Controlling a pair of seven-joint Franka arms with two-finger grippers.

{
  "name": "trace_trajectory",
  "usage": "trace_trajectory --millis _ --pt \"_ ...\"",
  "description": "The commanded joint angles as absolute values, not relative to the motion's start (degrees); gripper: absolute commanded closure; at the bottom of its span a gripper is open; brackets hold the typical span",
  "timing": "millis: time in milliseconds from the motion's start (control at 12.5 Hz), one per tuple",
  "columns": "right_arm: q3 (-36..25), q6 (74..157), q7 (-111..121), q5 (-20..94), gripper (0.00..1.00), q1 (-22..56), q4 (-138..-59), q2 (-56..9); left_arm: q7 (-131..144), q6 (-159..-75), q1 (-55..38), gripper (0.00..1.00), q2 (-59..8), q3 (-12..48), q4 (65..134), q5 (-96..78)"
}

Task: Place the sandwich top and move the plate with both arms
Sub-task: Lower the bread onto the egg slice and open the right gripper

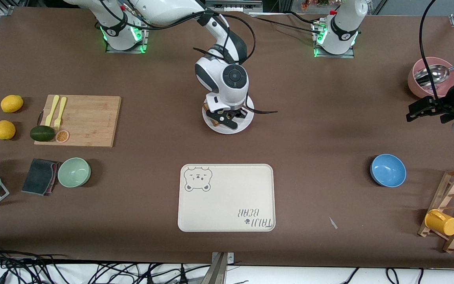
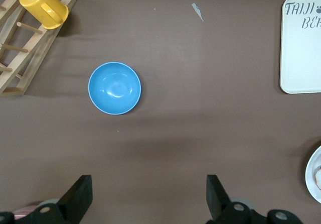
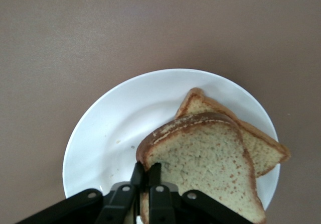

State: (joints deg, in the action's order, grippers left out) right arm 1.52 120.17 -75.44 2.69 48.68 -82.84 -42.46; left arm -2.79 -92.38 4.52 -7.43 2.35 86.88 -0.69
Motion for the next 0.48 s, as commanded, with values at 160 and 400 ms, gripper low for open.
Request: trace_trajectory --millis 160,400 --pt "1.3 120.3 -74.9 1.5 0.0 48.3 -80.4 -43.1 -1.7 -92.5 4.7 0.0 -7.7 2.5 86.3 -1.1" --pt "1.1 119.2 -74.8 1.5 0.0 48.0 -77.7 -42.7 -1.7 -92.5 4.1 0.0 -8.0 2.5 85.7 -1.1"
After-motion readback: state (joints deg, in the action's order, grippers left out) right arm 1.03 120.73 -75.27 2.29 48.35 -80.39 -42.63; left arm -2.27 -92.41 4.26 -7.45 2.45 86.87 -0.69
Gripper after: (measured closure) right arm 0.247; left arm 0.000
